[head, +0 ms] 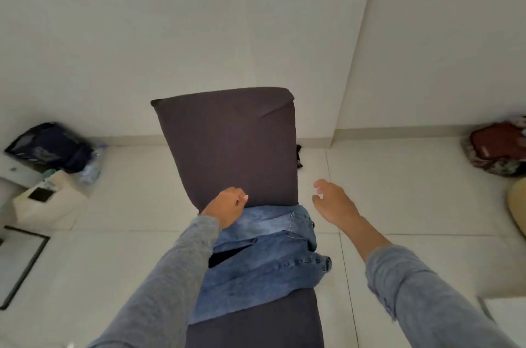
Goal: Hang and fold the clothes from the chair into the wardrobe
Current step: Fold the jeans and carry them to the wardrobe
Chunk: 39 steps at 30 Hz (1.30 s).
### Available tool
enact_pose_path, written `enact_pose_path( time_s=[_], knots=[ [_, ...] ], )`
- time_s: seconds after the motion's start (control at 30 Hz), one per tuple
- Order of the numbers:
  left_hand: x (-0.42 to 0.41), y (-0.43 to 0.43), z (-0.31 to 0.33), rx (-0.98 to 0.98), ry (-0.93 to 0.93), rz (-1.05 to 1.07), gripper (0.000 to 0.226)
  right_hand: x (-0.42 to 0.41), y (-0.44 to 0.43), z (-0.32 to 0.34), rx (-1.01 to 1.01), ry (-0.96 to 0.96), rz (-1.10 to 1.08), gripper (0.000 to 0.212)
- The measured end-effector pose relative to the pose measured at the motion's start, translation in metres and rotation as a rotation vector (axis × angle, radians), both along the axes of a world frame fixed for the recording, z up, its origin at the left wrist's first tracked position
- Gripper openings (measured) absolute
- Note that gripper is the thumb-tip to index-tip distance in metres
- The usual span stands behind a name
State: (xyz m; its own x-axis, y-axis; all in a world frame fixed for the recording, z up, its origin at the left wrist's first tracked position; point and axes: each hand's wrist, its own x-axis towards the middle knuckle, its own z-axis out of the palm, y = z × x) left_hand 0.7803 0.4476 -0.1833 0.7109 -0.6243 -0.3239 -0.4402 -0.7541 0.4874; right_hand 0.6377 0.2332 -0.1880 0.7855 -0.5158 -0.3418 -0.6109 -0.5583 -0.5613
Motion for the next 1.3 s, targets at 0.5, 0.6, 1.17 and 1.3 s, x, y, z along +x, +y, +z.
enact_pose_path(
  time_s=[0.5,0.6,1.17,1.3],
  knots=[
    [0.025,-0.089,-0.241,0.193,-0.064,-0.335,0.056,-0.045,0.045,-0.261,0.629,0.576,-0.675,0.067],
    [0.023,-0.096,-0.257,0.282,-0.182,-0.347,0.068,-0.041,0.055,-0.281,0.752,0.553,-0.859,0.076],
    [-0.008,-0.044,-0.221,-0.135,0.354,-0.292,0.028,-0.028,0.073,-0.224,1.057,-0.31,-1.633,0.052],
    [-0.001,-0.041,-0.191,-0.056,0.575,-0.039,0.033,-0.022,0.072,-0.197,1.039,-0.355,-1.606,0.035]
  ],
)
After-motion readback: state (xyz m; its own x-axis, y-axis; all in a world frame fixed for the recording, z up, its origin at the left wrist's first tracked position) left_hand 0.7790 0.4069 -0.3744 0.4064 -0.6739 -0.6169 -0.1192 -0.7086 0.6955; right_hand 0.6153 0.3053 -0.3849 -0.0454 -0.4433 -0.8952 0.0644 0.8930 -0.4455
